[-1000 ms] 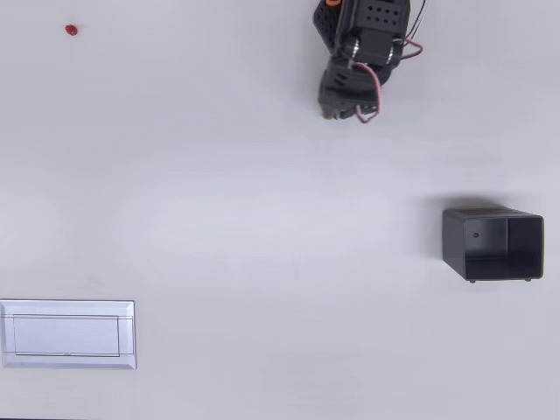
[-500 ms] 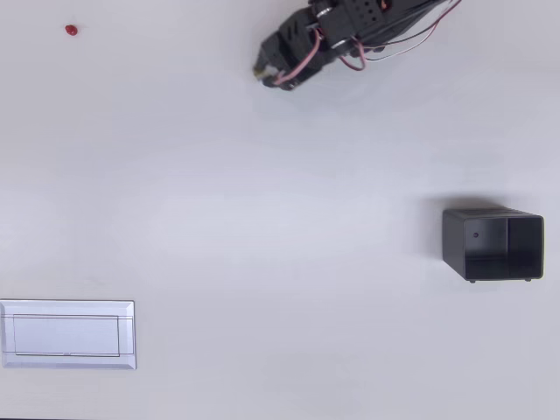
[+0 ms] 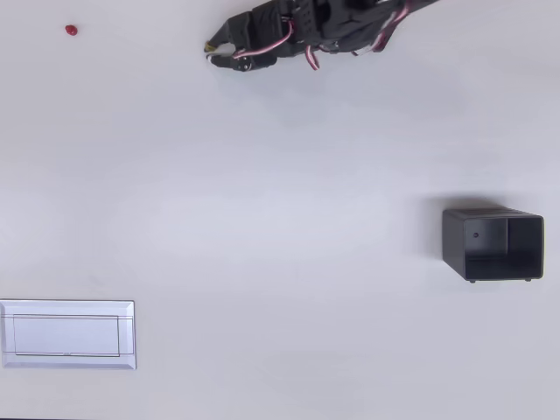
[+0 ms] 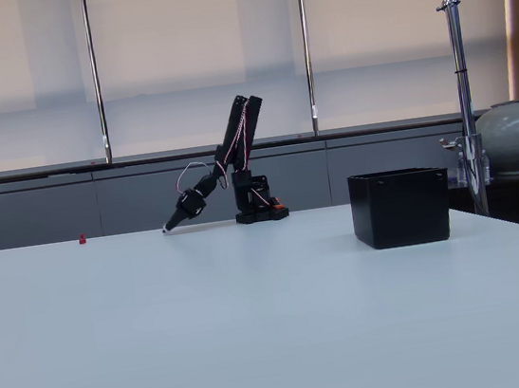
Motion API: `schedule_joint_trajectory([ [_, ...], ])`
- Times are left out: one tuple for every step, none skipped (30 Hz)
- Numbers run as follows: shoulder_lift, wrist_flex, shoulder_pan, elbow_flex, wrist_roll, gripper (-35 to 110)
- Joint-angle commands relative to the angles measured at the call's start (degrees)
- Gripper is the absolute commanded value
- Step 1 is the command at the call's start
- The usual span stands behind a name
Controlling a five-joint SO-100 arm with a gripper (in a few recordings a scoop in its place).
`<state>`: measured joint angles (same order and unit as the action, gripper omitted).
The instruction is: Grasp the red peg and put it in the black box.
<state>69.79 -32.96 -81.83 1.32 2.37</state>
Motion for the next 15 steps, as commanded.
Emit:
schedule_joint_trajectory([
  [3.3, -2.7, -3.3, 4.1, -0.5, 10],
  [4.1, -2.6, -4.0, 5.0, -0.3, 10],
  [5.0, -2.5, -4.7, 6.2, -0.1, 10],
  [6.2, -2.4, -5.2, 7.4, 0.4, 10],
  [7.7, -2.4, -5.6, 8.7, 1.1, 10],
  [9.1, -2.3, -6.1, 10.3, 1.2, 10],
  [10.3, -1.9, -6.3, 11.9, 1.0, 10],
  [11.8, -1.9, -6.4, 13.5, 0.3, 10],
  [13.8, -2.6, -6.4, 15.2, 0.0, 10],
  [16.0, -4.2, -6.5, 16.6, -0.2, 10],
  [18.4, -6.1, -6.7, 18.1, -0.6, 10],
  [20.7, -7.2, -6.9, 19.9, -0.8, 10],
  [22.5, -7.4, -7.2, 21.9, -0.7, 10],
  [23.8, -7.4, -7.4, 23.6, -0.9, 10],
  [25.0, -7.0, -7.5, 25.2, -1.1, 10],
])
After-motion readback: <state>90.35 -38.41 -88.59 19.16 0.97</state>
